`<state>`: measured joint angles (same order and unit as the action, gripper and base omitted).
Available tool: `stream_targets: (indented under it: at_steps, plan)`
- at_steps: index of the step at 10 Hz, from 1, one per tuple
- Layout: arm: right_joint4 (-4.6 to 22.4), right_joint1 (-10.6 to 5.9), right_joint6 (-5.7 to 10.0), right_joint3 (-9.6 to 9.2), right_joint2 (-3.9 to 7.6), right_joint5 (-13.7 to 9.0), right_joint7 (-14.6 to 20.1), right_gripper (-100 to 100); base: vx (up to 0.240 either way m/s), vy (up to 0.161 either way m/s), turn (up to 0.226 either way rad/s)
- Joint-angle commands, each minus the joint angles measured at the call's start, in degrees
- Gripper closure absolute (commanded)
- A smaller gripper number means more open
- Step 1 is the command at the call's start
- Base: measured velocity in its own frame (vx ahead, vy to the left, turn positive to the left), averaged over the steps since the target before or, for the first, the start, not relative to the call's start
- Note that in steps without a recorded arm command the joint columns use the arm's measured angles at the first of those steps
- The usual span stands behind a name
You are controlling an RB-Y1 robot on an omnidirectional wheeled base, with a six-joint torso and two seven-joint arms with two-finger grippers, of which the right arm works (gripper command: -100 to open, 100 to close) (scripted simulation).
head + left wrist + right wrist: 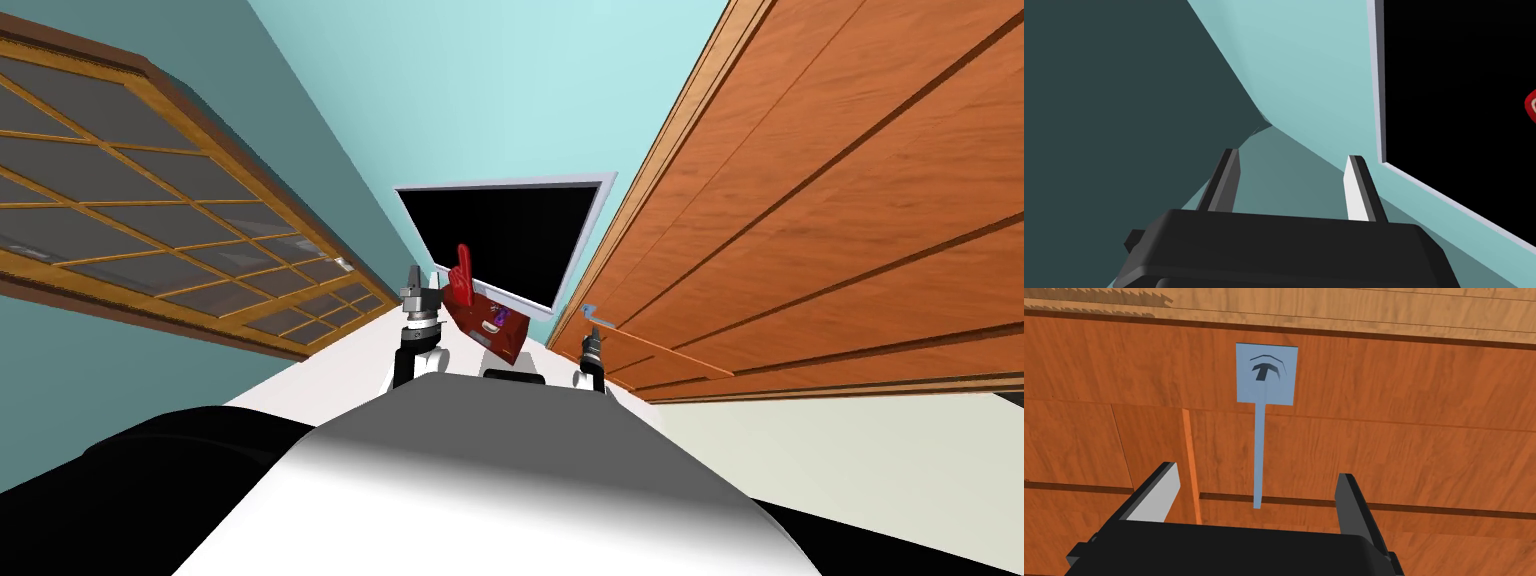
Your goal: Pull the door open
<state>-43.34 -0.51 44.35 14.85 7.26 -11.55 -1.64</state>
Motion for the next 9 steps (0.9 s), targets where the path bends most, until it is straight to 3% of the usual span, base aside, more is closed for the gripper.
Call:
stream_targets:
  at_steps: [1,3,7,9]
  plan:
    - [1.3,-0.34,0.38,1.78,0.74,-1.0,-0.3,-100,0.034,-0.063,0.310]
    - [3.6,-1.26,1.13,4.69,1.60,-2.5,-0.9,-100,0.031,-0.070,0.301]
    - [5.2,-1.88,1.65,6.63,2.16,-3.5,-1.4,-100,0.023,-0.043,0.116]
    - [7.3,-2.72,2.38,9.31,2.90,-5.0,-2.0,-100,0.021,-0.044,0.239]
